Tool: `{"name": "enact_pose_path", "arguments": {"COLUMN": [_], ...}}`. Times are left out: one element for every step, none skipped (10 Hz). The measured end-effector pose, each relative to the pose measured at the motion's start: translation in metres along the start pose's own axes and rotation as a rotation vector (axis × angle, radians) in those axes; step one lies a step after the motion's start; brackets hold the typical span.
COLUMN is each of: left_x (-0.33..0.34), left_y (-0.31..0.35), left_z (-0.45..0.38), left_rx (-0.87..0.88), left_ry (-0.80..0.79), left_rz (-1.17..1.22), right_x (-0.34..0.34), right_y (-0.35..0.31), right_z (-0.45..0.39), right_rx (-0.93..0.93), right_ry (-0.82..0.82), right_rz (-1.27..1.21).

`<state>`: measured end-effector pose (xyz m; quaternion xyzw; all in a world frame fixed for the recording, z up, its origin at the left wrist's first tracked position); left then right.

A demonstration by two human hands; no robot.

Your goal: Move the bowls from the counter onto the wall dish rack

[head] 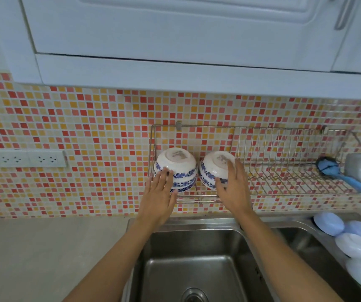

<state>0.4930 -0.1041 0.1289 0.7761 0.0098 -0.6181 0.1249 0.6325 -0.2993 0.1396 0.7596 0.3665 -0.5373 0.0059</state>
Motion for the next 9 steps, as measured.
{"name": "enact_pose_path", "arguments": {"left_x": [0.001, 0.007, 0.01, 0.012, 0.014, 0.013, 0.012, 0.014, -0.012], "left_y": [0.003, 0.005, 0.005, 0.004, 0.005, 0.005, 0.012, 0.019, 0.028], "left_z": [-0.017, -0.019, -0.017, -0.019, -0.019, -0.019, -0.011, 0.009, 0.02], "left_rx": [0.012, 0.003, 0.014, 0.008, -0.004, -0.02, -0.066, -0.068, -0.067], "left_ry": [-0.001, 0.029, 0.055, 0.075, 0.072, 0.036, -0.029, -0.104, -0.093], "left_rz": [-0.008, -0.039, -0.054, -0.063, -0.079, -0.08, -0.053, 0.018, 0.131], "right_x": [0.004, 0.007, 0.01, 0.011, 0.01, 0.007, 0.0, -0.007, -0.027], "right_y": [0.006, 0.005, 0.006, 0.008, 0.007, 0.003, -0.001, -0.006, -0.012], "right_z": [0.004, 0.002, -0.003, -0.005, -0.006, -0.005, 0.002, 0.021, 0.036], "right_rx": [0.051, 0.065, 0.065, 0.064, 0.076, 0.078, 0.104, 0.111, 0.052], "right_ry": [-0.055, -0.13, -0.215, -0.27, -0.311, -0.333, -0.37, -0.451, -0.496], "right_rz": [0.069, 0.159, 0.182, 0.198, 0.191, 0.191, 0.194, 0.181, 0.145]}}
Point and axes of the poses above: each hand's wrist, its own z-axis away from the middle knuckle, its own x-axis out of the palm, y = z × x, the point moved 2 cm from there along -z, towards the middle knuckle, and after that the axes turned 13 degrees about -y, right-handed, at the moved point
